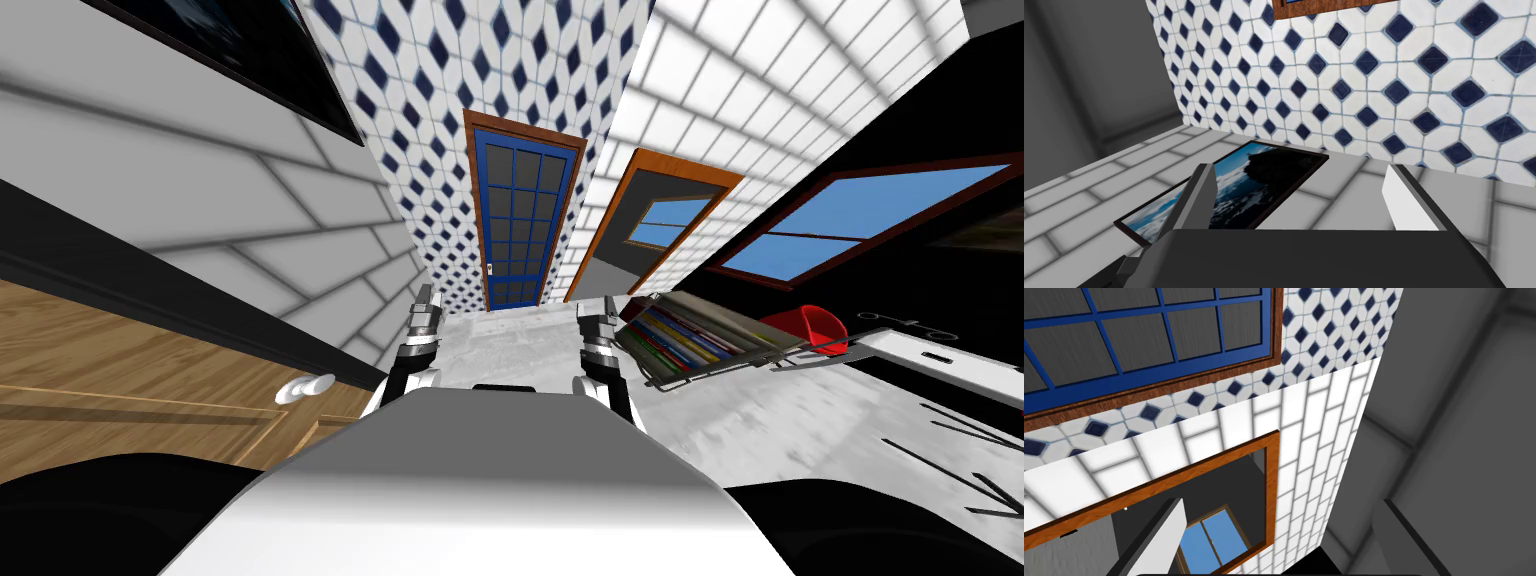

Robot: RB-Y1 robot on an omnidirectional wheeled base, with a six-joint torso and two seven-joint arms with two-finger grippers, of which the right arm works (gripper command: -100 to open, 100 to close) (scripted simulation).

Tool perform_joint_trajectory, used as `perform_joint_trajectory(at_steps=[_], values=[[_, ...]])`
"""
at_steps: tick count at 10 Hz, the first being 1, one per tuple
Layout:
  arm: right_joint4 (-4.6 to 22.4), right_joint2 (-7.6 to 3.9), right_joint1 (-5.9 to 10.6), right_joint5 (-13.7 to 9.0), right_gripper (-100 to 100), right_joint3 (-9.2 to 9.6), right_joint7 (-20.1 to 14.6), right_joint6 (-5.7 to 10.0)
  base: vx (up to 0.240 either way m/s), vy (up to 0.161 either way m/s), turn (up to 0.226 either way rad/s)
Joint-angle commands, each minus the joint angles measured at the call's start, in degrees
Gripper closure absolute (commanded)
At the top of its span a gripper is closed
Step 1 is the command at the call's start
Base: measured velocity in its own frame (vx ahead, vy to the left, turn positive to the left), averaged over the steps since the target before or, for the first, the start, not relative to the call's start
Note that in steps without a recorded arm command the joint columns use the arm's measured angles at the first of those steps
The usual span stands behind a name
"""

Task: Pull the door open

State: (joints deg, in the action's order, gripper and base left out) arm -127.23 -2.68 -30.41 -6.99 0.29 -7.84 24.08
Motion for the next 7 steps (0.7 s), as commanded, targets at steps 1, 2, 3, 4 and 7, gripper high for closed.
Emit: perform_joint_trajectory(at_steps=[1,2,3,4,7], values=[[2.07,-0.42,0.66,-0.68,-100,-0.31,-1.68,0.65,0.068,0.025,0.116],[3.10,-0.61,0.99,-1.02,-100,-0.46,-2.52,0.97,0.120,0.038,0.194],[4.14,-0.79,1.32,-1.36,-100,-0.61,-3.37,1.30,0.126,0.045,0.141],[4.88,-0.90,1.55,-1.61,-100,-0.72,-3.98,1.53,0.112,0.034,0.090],[8.74,-1.43,2.78,-2.88,-100,-1.30,-7.12,2.74,0.118,0.035,0.138]])
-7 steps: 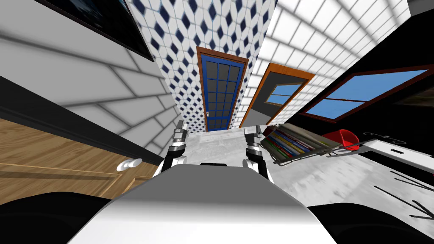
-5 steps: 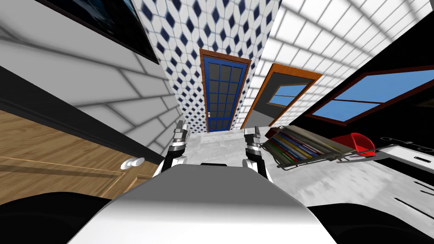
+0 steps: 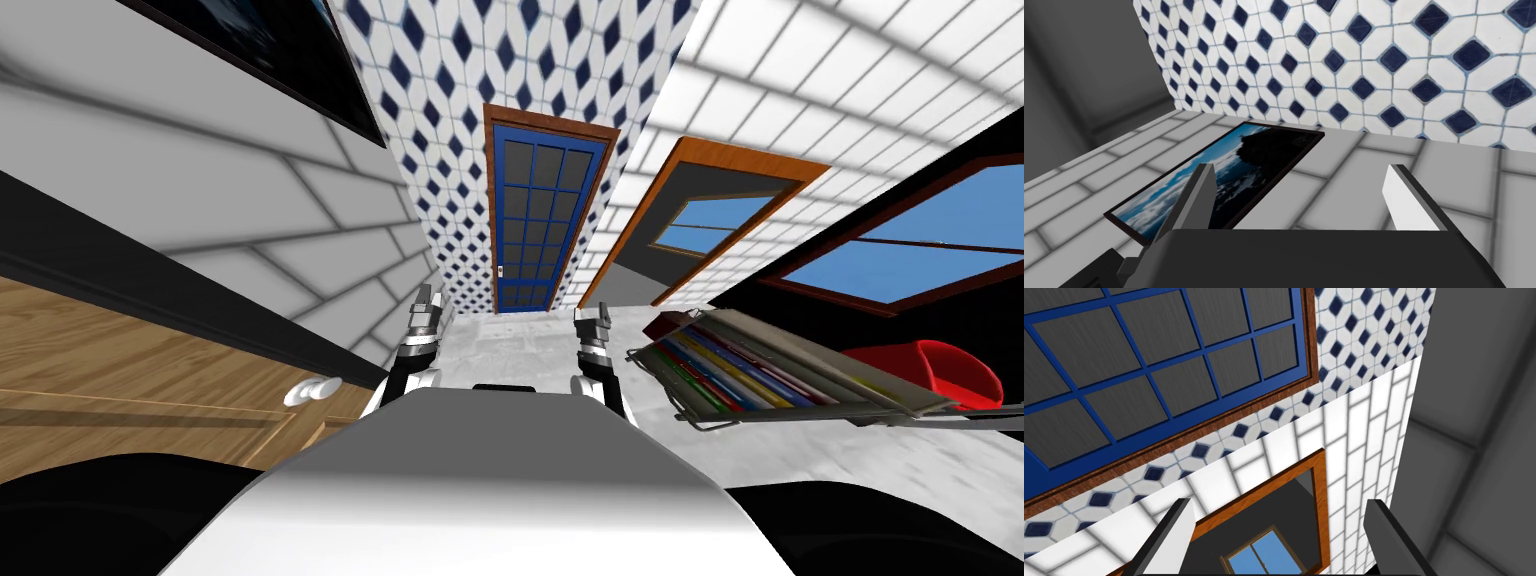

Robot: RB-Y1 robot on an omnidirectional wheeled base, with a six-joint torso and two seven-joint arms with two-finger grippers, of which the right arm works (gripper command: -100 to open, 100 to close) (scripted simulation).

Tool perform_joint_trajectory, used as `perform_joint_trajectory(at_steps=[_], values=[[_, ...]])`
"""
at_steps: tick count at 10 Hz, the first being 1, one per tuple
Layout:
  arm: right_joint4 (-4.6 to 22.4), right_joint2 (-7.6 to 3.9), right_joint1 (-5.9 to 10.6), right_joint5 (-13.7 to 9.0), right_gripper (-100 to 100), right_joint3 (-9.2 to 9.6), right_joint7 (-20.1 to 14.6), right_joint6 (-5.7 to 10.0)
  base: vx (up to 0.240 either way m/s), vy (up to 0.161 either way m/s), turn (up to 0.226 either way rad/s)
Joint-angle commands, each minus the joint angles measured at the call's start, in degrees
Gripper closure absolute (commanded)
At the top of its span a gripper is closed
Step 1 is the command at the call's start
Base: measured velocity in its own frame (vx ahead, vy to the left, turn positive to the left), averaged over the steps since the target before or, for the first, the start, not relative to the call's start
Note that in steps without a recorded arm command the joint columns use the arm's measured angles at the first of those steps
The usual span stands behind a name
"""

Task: Pull the door open

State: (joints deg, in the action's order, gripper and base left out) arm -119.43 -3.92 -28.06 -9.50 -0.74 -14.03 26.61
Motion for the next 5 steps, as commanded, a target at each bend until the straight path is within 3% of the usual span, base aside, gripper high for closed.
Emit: perform_joint_trajectory(at_steps=[1,5], values=[[1.87,-0.29,0.72,-0.67,-100,-0.41,-1.69,0.50,0.110,0.029,0.124],[7.82,-0.88,2.61,-2.63,-100,-1.29,-6.55,2.37,0.137,0.032,0.167]])
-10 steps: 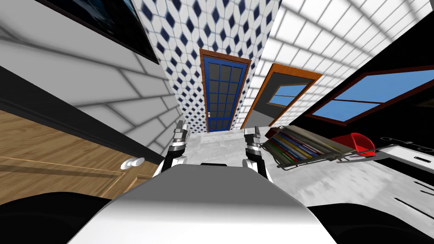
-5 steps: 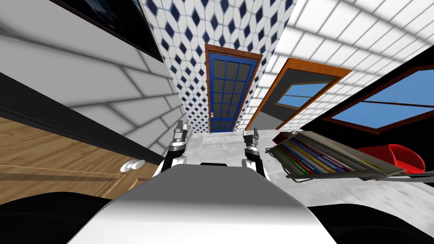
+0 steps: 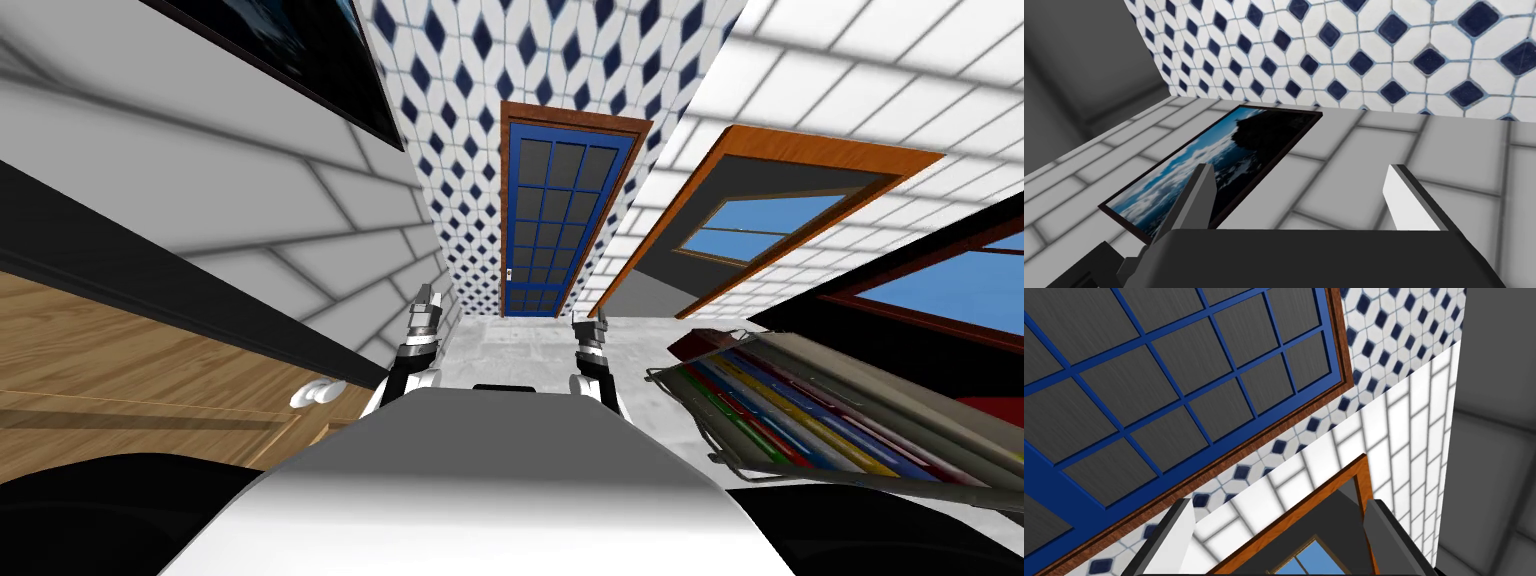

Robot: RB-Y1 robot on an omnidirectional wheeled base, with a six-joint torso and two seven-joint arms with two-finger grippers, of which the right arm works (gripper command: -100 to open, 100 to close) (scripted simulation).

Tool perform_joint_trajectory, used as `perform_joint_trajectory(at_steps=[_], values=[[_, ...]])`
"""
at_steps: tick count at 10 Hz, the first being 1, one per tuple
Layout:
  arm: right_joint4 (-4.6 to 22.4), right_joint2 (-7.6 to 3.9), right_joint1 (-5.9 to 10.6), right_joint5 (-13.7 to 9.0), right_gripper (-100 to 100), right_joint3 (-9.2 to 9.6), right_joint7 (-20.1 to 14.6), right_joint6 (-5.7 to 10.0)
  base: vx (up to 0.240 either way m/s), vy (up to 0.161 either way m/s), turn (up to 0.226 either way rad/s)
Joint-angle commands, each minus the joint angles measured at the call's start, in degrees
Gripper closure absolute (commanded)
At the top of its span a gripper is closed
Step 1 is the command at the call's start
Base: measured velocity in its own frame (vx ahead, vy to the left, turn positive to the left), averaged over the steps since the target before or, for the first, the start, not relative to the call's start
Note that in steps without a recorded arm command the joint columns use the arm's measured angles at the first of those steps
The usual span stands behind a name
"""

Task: Pull the door open

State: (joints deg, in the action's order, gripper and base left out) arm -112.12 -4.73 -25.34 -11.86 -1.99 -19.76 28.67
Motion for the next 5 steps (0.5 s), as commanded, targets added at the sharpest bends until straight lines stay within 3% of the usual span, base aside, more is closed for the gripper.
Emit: perform_joint_trajectory(at_steps=[1,5], values=[[1.60,-0.16,0.25,-0.63,-100,-0.20,-1.70,0.64,0.117,0.023,0.116],[7.37,-0.55,2.08,-2.53,-100,-1.06,-6.40,2.45,0.127,0.026,0.164]])
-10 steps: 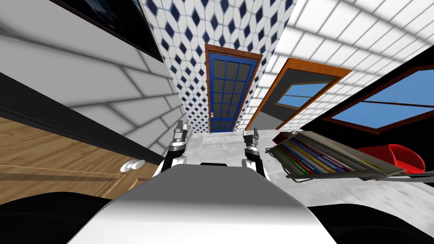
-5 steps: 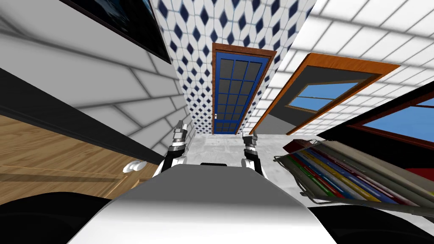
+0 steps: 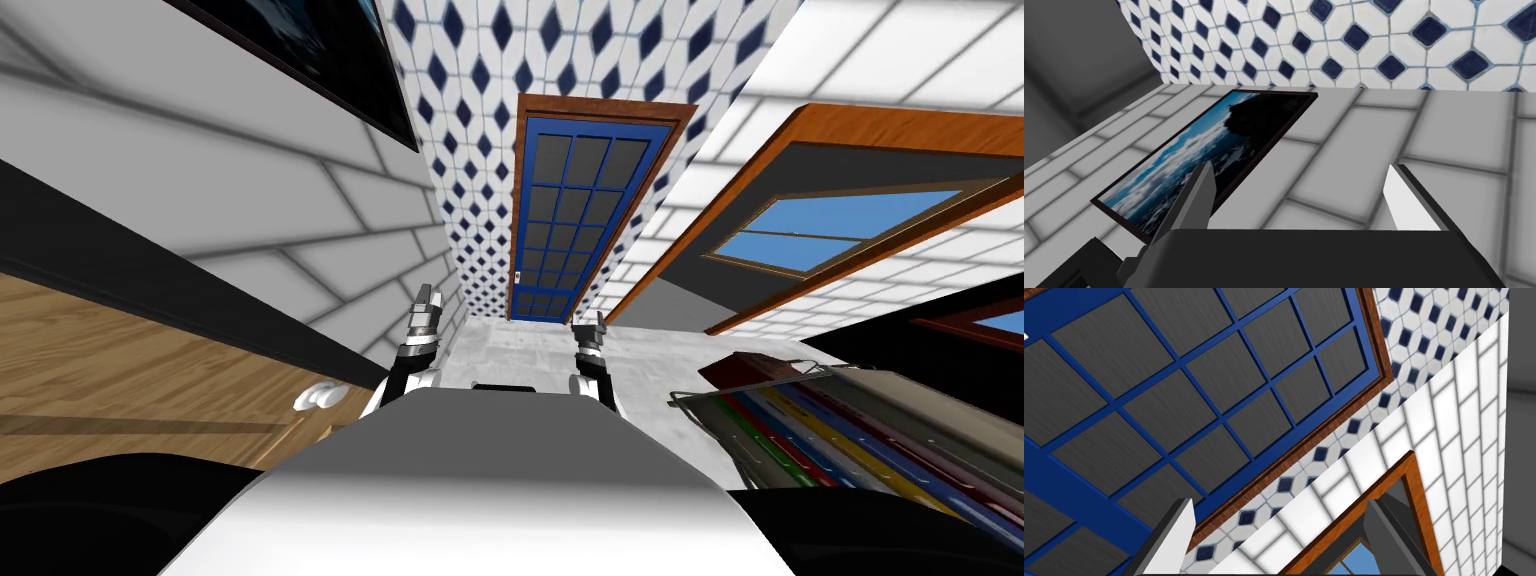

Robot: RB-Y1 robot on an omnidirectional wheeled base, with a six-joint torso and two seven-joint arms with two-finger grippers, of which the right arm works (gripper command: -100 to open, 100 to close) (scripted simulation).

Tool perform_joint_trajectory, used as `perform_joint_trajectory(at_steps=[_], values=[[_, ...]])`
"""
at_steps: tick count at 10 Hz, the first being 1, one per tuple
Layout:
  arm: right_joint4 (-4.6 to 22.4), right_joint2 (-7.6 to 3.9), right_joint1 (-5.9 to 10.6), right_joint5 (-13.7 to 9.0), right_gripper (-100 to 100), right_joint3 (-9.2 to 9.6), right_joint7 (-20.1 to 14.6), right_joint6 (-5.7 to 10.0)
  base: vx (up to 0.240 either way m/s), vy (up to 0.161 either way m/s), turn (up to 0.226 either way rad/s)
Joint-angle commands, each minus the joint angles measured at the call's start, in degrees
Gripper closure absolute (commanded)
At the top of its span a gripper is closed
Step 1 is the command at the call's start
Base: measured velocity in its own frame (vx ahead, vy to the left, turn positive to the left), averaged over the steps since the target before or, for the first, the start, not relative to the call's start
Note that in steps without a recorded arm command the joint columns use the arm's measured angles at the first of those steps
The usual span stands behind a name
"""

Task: Pull the door open

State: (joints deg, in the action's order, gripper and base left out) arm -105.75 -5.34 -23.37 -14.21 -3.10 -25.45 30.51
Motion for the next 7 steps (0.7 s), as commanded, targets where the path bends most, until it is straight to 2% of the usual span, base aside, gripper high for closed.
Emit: perform_joint_trajectory(at_steps=[1,7], values=[[2.20,-0.01,0.49,-0.57,-100,-0.13,-1.68,0.99,0.116,0.030,0.124],[9.74,-0.30,2.89,-3.05,-100,-1.25,-7.83,3.35,0.100,0.011,0.139]])
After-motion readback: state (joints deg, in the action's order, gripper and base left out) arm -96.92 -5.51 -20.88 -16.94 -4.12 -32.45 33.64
